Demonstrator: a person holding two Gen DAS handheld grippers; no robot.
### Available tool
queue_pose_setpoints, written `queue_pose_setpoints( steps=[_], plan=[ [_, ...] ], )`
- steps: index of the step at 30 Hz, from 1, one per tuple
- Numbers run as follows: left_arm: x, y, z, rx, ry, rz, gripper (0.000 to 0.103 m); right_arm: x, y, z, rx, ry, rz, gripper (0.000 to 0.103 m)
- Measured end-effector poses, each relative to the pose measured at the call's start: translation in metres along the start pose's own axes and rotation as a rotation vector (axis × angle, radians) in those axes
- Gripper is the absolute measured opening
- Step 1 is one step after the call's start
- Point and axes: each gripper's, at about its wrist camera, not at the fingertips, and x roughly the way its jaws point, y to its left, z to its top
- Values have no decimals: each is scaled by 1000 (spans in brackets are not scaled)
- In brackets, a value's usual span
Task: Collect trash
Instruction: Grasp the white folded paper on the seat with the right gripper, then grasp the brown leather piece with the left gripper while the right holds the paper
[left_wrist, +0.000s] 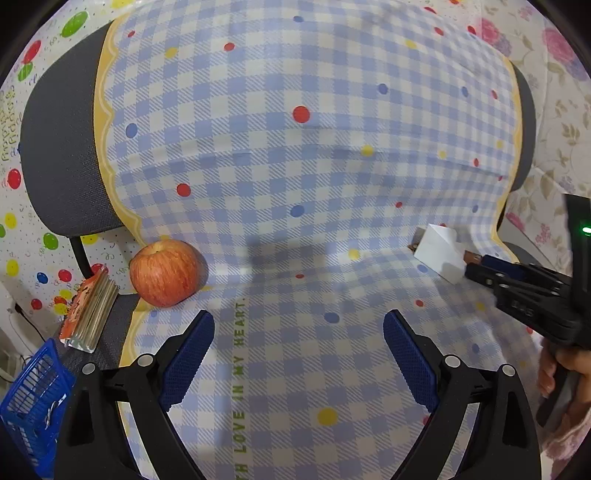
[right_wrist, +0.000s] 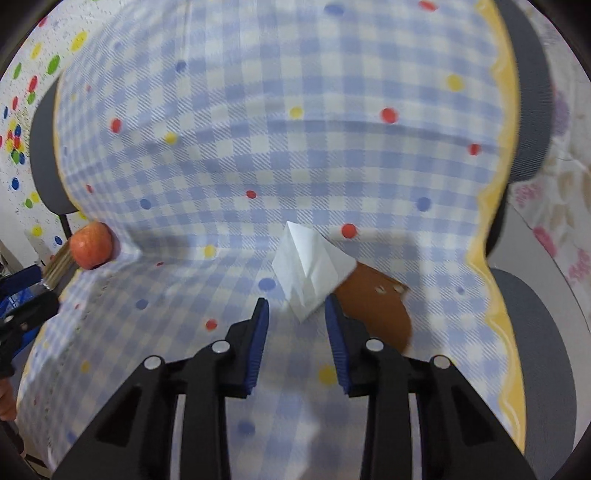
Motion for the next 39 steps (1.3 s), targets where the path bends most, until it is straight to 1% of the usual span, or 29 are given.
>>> queue_pose_setpoints(
  steps=[3,4,6,7,10,15,17,20,21,22,24,25,28,30,32,35,39],
  plan=[
    [6,3,3,-4,5,2,92,17,2,6,-7,34,-1,30],
    [8,3,4,-4,7,3,92,19,3,7,-7,40,-1,20],
    [9,5,5,-6,8,7,92,23,3,6,-8,59,-2,3],
    [10,7,6,-9,8,9,92,22,3,6,-5,59,5,2],
    [10,11,8,-19,3,19,92,6,14,1,-17,49,69,2],
    [7,12,7,-23,-1,19,92,-25,43,-23,-61,39,176,2],
    [6,11,4,-24,-1,22,92,-34,51,-30,-70,31,187,2],
    [3,11,-2,-21,6,23,92,-50,52,-37,-74,-14,137,2],
    [1,10,-4,-18,7,21,92,-57,47,-38,-79,-44,88,2],
    [-1,10,-6,-15,4,23,92,-59,39,-35,-77,-56,64,2],
    [-3,9,-7,-15,-1,23,92,-60,20,-29,-61,-73,11,2],
    [-4,9,-8,-18,0,20,92,-58,6,-25,-55,-78,-31,2],
    [-5,3,-11,-13,4,10,92,-44,-30,-15,-34,-73,-111,2],
    [-4,-1,-11,1,3,8,92,-35,-54,-10,-16,-60,-135,2],
    [1,-4,-10,6,9,7,92,-26,-69,-6,-3,-44,-146,2],
    [11,-5,-8,-3,22,8,92,-13,-82,-4,4,-16,-156,2],
    [23,-8,-5,1,35,7,92,7,-91,-4,13,44,-132,2]
  ],
)
